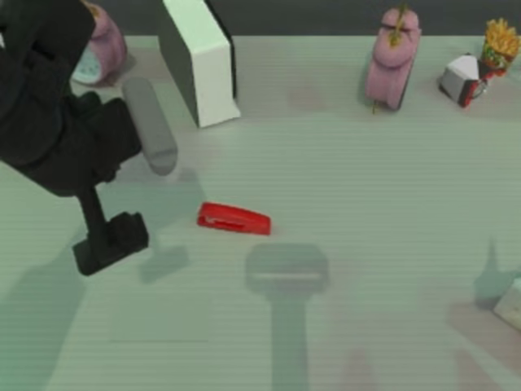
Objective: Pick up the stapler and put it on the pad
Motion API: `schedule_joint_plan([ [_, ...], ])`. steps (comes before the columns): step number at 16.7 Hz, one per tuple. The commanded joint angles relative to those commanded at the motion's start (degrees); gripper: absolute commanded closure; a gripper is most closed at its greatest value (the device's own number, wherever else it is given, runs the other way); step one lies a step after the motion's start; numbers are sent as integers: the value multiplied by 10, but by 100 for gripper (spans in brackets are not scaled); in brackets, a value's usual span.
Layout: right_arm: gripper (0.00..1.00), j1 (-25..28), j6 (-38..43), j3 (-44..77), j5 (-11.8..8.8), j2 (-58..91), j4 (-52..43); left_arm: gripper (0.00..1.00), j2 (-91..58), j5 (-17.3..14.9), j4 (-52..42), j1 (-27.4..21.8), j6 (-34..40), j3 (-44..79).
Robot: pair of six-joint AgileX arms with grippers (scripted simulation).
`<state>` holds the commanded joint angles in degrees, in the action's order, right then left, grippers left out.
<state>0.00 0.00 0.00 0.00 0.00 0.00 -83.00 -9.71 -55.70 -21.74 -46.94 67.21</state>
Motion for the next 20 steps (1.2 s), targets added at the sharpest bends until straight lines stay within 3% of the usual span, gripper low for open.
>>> schedule_joint_plan([
  [5, 0, 0, 0, 0, 0, 0, 0, 0, -240, 20, -131, -57, -125, 225],
  [11, 0, 0, 0, 0, 0, 0, 0, 0, -423, 70, -200, -92, -211, 430],
  [15, 0, 0, 0, 0, 0, 0, 0, 0, -470, 94, -209, -99, -231, 495],
  [20, 0, 0, 0, 0, 0, 0, 0, 0, -473, 96, -209, -100, -232, 501],
])
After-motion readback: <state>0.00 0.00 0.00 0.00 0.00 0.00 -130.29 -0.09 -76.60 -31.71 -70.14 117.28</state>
